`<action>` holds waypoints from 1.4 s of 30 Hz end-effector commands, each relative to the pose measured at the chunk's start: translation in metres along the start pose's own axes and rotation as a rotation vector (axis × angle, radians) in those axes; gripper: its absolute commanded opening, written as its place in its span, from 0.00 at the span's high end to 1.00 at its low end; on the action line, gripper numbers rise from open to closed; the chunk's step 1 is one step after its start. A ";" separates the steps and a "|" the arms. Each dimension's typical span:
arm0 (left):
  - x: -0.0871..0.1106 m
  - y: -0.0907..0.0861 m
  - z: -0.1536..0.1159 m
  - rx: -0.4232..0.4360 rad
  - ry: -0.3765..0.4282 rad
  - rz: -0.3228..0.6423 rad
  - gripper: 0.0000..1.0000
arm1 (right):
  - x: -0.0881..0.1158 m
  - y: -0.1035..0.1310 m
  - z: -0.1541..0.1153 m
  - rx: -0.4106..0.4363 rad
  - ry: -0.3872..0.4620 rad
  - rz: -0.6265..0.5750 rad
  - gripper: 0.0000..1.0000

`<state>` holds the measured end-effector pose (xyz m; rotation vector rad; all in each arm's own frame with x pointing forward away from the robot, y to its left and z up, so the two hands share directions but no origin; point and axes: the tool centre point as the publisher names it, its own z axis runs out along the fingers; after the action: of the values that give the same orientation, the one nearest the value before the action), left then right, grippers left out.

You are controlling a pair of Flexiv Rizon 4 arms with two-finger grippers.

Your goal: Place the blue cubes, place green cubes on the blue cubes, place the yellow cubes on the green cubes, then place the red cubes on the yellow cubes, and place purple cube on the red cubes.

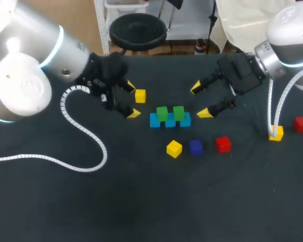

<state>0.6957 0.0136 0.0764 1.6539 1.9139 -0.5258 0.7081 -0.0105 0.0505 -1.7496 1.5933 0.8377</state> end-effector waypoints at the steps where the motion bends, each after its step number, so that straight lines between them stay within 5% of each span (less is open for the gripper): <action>1: 0.004 0.013 0.000 0.045 -0.041 0.007 0.00 | 0.000 0.001 -0.001 0.002 -0.001 -0.001 0.00; 42: 0.012 0.034 -0.022 0.061 -0.047 0.011 0.00 | 0.000 0.001 -0.001 0.002 -0.001 -0.001 0.00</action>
<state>0.7199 0.0396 0.0873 1.6634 1.8715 -0.6185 0.7081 -0.0105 0.0505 -1.7497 1.5933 0.8377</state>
